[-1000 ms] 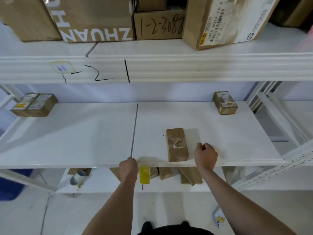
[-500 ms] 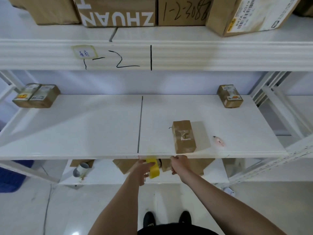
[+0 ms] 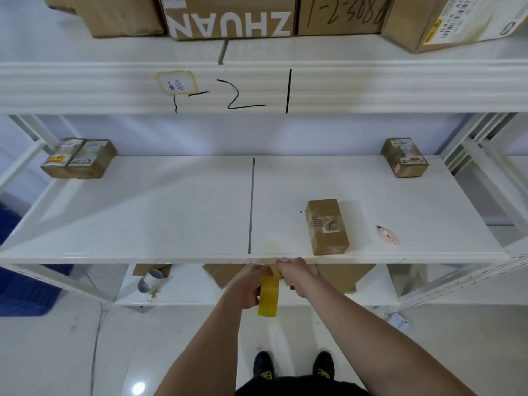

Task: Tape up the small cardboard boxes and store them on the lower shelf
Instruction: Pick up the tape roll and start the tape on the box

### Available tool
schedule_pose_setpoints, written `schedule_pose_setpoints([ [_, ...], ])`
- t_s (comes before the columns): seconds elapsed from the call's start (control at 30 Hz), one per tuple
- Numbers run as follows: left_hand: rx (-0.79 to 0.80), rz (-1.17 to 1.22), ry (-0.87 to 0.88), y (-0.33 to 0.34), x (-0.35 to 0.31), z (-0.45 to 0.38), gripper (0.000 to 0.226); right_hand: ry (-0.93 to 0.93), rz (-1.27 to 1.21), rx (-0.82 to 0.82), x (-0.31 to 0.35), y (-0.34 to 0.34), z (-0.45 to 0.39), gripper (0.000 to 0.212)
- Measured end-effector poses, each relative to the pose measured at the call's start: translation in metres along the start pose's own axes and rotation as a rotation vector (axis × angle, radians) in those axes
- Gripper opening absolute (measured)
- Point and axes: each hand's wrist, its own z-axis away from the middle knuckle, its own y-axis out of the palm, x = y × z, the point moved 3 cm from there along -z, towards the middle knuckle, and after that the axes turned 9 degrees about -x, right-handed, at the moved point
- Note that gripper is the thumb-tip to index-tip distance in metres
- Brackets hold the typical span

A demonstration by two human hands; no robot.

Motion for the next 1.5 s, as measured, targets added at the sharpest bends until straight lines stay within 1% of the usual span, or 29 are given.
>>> schedule_pose_setpoints([
  [0.07, 0.044, 0.099, -0.038, -0.003, 0.001, 0.000, 0.039, 0.066, -0.071, -0.006, -0.001, 0.007, -0.003, 0.041],
  [0.13, 0.053, 0.125, -0.071, -0.008, 0.001, -0.001, 0.038, 0.149, -0.142, 0.003, -0.001, 0.014, -0.005, 0.043],
  [0.23, 0.087, 0.146, -0.093, -0.010, -0.001, 0.001, 0.034, 0.201, -0.211, 0.009, 0.003, 0.018, -0.005, 0.037],
  [0.3, 0.101, 0.135, -0.093, -0.010, -0.002, 0.006, 0.032, 0.191, -0.204, -0.030, 0.006, 0.019, -0.005, 0.030],
  [0.4, 0.105, 0.085, -0.085, -0.015, -0.001, 0.011, 0.038, 0.157, -0.172, -0.089, 0.009, 0.023, 0.000, 0.025],
  [0.43, 0.126, 0.084, -0.080, -0.016, 0.000, 0.012, 0.040, 0.142, -0.135, -0.122, 0.010, 0.022, 0.003, 0.020],
  [0.5, 0.221, 0.102, -0.063, -0.015, -0.001, 0.013, 0.042, 0.117, -0.074, -0.166, 0.011, 0.020, 0.008, 0.011],
  [0.57, 0.278, 0.117, -0.035, -0.012, -0.002, 0.012, 0.040, 0.100, -0.079, -0.157, 0.012, 0.020, 0.009, 0.013],
  [0.67, 0.265, 0.115, -0.011, -0.012, -0.003, 0.012, 0.036, 0.085, -0.074, -0.173, 0.013, 0.018, 0.014, 0.017],
  [0.77, 0.285, 0.148, -0.014, -0.014, -0.006, 0.016, 0.027, 0.060, -0.109, -0.173, 0.018, 0.020, 0.017, 0.016],
  [0.9, 0.277, 0.159, -0.018, -0.020, -0.010, 0.018, 0.029, 0.092, -0.124, -0.139, 0.025, 0.019, 0.020, 0.017],
  [1.03, 0.264, 0.170, -0.046, -0.023, -0.010, 0.020, 0.023, 0.110, -0.148, -0.096, 0.029, 0.017, 0.022, 0.012],
  [1.13, 0.233, 0.158, -0.059, -0.024, -0.012, 0.020, 0.028, 0.080, -0.131, -0.065, 0.036, 0.015, 0.026, 0.012],
  [1.23, 0.234, 0.223, -0.097, -0.026, -0.013, 0.020, 0.033, 0.058, -0.075, -0.121, 0.044, 0.011, 0.031, 0.015],
  [1.33, 0.279, 0.285, -0.127, -0.026, -0.014, 0.020, 0.026, 0.011, -0.003, -0.182, 0.048, 0.009, 0.032, 0.022],
  [1.5, 0.291, 0.339, -0.149, -0.027, -0.014, 0.020, 0.026, -0.025, 0.053, -0.224, 0.052, 0.012, 0.030, 0.021],
])
